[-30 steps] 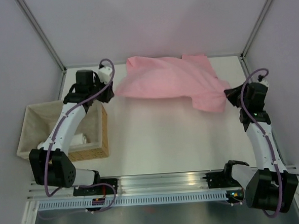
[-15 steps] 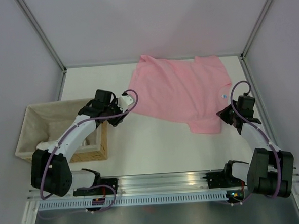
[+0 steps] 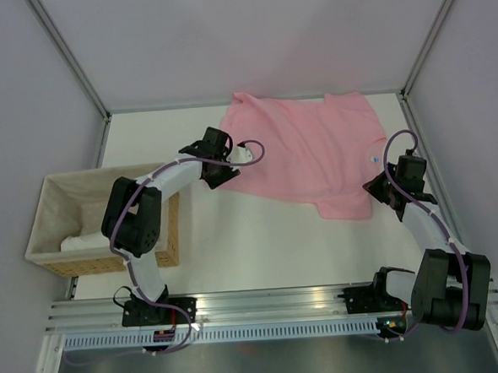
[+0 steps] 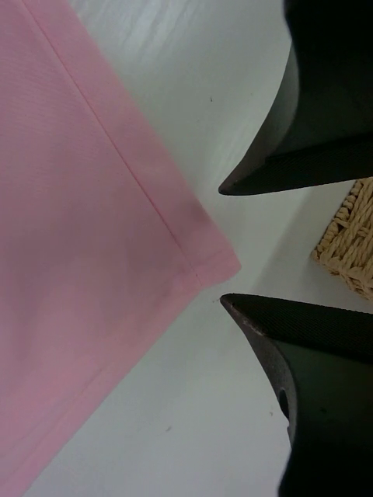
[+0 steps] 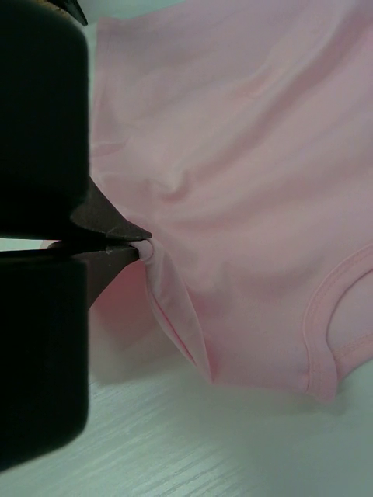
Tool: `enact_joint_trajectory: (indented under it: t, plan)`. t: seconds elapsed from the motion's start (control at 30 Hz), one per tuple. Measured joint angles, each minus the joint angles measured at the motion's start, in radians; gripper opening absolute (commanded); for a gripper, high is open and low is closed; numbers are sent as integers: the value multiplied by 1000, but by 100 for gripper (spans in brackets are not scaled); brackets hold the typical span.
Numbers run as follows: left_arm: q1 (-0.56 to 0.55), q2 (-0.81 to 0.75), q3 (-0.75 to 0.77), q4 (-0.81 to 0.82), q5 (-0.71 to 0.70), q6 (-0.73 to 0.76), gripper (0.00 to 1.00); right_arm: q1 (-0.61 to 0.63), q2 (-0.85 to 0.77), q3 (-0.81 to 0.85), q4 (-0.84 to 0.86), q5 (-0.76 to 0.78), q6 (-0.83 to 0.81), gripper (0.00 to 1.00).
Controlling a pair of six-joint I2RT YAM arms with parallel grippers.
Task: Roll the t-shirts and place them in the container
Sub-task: Flatten the tshirt
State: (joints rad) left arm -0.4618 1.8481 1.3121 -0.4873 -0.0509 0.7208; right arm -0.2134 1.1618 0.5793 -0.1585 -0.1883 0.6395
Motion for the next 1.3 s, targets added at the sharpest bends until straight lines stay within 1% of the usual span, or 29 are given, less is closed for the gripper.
enact_joint_trajectory:
  t: [0.1,0.2,0.27,0.3,0.33,0.43,0.53,0.63,0.77,0.9,0.97,1.0,1.03,1.1,1.17,1.2,1.27,1.3]
  plan:
    - [-1,60,-11,-9,-36,90,61,0,0,9,0,2,-7,0]
    - [-4,85,-17,-11,-55,149,61,-1,5,10,0,2,-9,0]
    - [-6,92,-17,-7,-60,173,59,-1,11,10,0,2,-9,0]
    - [-7,94,-17,-7,-60,180,56,-1,16,10,-1,2,-10,0]
    - [-7,97,-17,-5,-60,187,39,-1,21,10,-1,2,-12,0]
    - [-7,103,-26,5,-58,198,3,-2,29,10,-5,3,-18,0]
    - [-7,95,-58,20,-61,203,2,-3,31,10,-16,5,-24,0]
    - [-7,33,-132,41,-49,184,2,-5,29,13,-32,5,-29,0]
    - [-7,-168,-284,11,-19,137,2,-5,2,13,-61,5,-39,0]
    - [-12,-382,-364,-38,48,99,2,-5,-50,13,-90,5,-47,0]
    - [-21,-435,-382,-75,91,99,33,-5,-76,13,-102,6,-53,1]
    - [-32,-451,-396,-103,120,98,45,-5,-84,13,-106,6,-54,1]
    - [-39,-454,-408,-122,140,100,48,-5,-90,13,-109,6,-56,1]
    - [-51,-446,-430,-179,169,92,49,-5,-99,13,-112,6,-60,1]
    - [-53,-438,-432,-225,187,77,47,-5,-101,13,-114,6,-63,0]
    - [-50,-438,-430,-234,190,68,46,-5,-101,13,-117,7,-65,1]
    - [-37,-435,-396,-256,196,25,37,-5,-103,13,-125,11,-68,1]
    - [-29,-433,-383,-256,196,14,37,-5,-105,13,-129,12,-69,0]
